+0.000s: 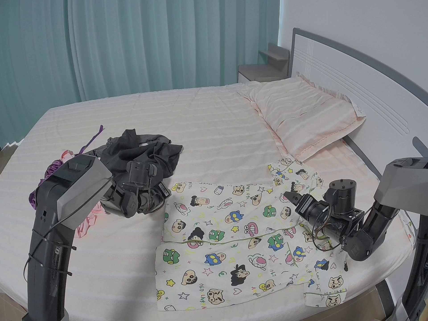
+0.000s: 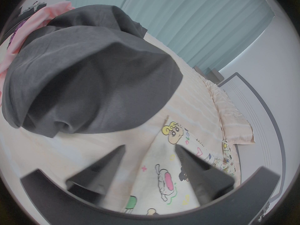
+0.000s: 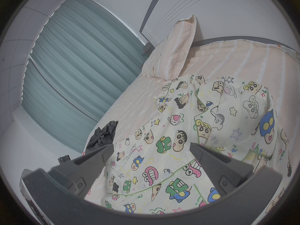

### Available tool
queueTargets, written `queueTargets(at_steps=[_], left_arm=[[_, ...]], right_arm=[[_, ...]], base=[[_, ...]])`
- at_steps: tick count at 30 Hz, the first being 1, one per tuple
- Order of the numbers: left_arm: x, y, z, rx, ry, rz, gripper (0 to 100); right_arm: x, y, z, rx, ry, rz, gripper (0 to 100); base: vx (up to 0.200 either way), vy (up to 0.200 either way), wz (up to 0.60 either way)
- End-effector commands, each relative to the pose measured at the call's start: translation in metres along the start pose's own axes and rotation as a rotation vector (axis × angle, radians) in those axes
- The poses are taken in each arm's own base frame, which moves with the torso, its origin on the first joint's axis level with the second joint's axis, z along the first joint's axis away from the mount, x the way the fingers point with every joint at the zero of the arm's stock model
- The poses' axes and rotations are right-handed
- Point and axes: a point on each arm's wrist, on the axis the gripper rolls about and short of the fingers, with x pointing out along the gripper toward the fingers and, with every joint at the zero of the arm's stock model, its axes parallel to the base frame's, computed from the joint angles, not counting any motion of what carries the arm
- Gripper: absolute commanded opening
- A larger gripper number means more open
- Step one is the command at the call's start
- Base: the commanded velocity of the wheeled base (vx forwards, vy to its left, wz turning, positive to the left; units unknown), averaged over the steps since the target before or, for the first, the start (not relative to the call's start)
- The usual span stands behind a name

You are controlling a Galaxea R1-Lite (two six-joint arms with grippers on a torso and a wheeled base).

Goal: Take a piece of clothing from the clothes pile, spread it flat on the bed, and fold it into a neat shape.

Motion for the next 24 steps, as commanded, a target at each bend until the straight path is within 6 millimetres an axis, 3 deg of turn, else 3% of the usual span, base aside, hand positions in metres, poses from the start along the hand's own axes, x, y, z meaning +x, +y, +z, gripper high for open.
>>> queueTargets(at_steps=[1,13,21,22,24], left_arm=[[0.003,-0.009,-0.004,0.013,-0.001,-0.023,100],[0.026,-0.028,-0.004,0.047,0.006,-0.043,100],[0.034,-0.034,-0.021,0.071,0.037,-0.045,100],[0.036,-0.033,-0.022,0.076,0.035,-0.043,0],[0.036,-0.035,-0.019,0.075,0.022,-0.044,0]], right_arm=[[0.0,0.0,-0.001,-0.001,0.004,-0.001,100],[-0.001,0.002,-0.005,-0.008,0.014,0.005,100],[-0.001,0.002,-0.005,-0.007,0.009,0.011,100],[-0.001,0.003,-0.004,-0.007,0.006,0.014,100],[-0.001,0.003,-0.004,-0.006,0.004,0.016,100]], base=[[0.0,0.0,0.0],[0.0,0.0,0.0],[0.0,0.0,0.0],[0.0,0.0,0.0],[0.0,0.0,0.0]])
